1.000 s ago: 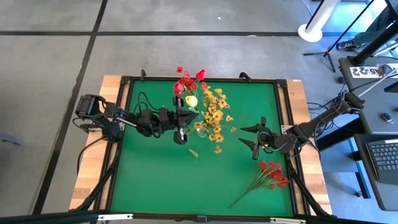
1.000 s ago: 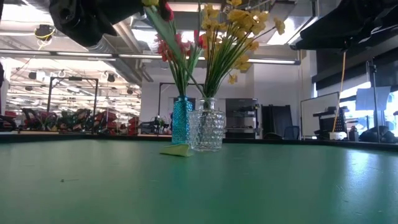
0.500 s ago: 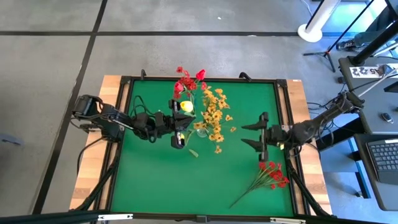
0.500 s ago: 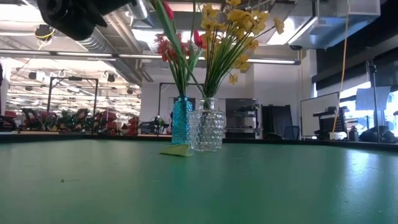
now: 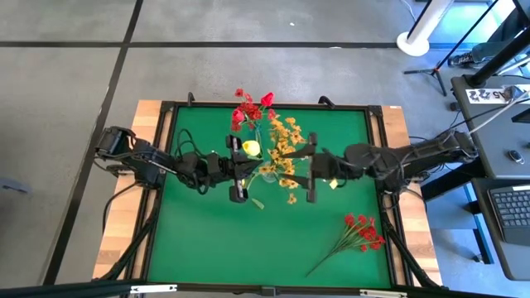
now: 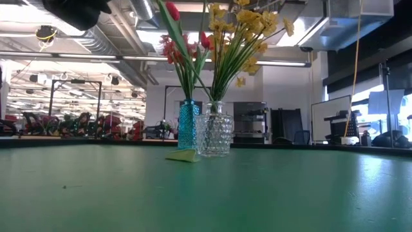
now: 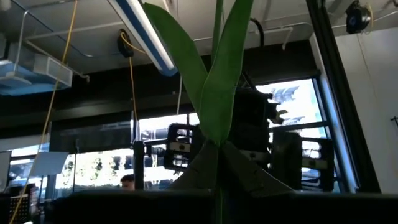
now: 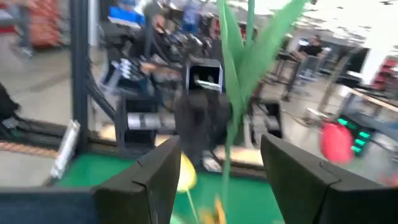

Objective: Sort flowers into vase by color
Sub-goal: Put the yellow flower into the transparent vase

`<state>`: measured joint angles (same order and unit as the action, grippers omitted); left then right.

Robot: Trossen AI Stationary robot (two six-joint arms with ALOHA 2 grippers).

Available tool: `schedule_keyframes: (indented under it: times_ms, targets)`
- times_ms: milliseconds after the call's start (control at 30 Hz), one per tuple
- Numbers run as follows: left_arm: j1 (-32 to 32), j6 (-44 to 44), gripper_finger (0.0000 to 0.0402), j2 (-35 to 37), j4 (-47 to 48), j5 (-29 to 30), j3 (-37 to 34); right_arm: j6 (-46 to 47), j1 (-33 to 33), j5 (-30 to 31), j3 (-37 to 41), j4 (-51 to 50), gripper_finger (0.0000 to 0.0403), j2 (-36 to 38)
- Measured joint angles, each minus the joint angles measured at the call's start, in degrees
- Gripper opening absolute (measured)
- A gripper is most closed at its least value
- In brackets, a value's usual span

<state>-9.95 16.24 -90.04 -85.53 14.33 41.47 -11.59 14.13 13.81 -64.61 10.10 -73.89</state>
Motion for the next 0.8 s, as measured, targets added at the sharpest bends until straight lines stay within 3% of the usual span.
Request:
schedule_keyframes:
  times_ms: [367,567,700,800]
  targets:
    - [-0.9,1.0,0.0000,0.1,-0.7,-0.1,0.1,7.2,-7.1,-13.3,-2.7,1.4,0.0220,-5.1]
    - [-0.9,0.8,0.0000,0.1,-0.5,-0.7,0.1,8.6,-7.8,-14.5,-2.7,3.5,0.0220,-6.1]
    - [-1.1,-1.8,0.0000,0.1,-0.5,-4.1,1.8,8.5,-7.8,-14.5,-2.6,4.3,0.0218,-7.2]
    - [-1.4,-2.2,0.0000,0.2,2.4,-4.5,4.1,8.4,-7.8,-15.0,-2.7,5.8,0.0202,-7.9]
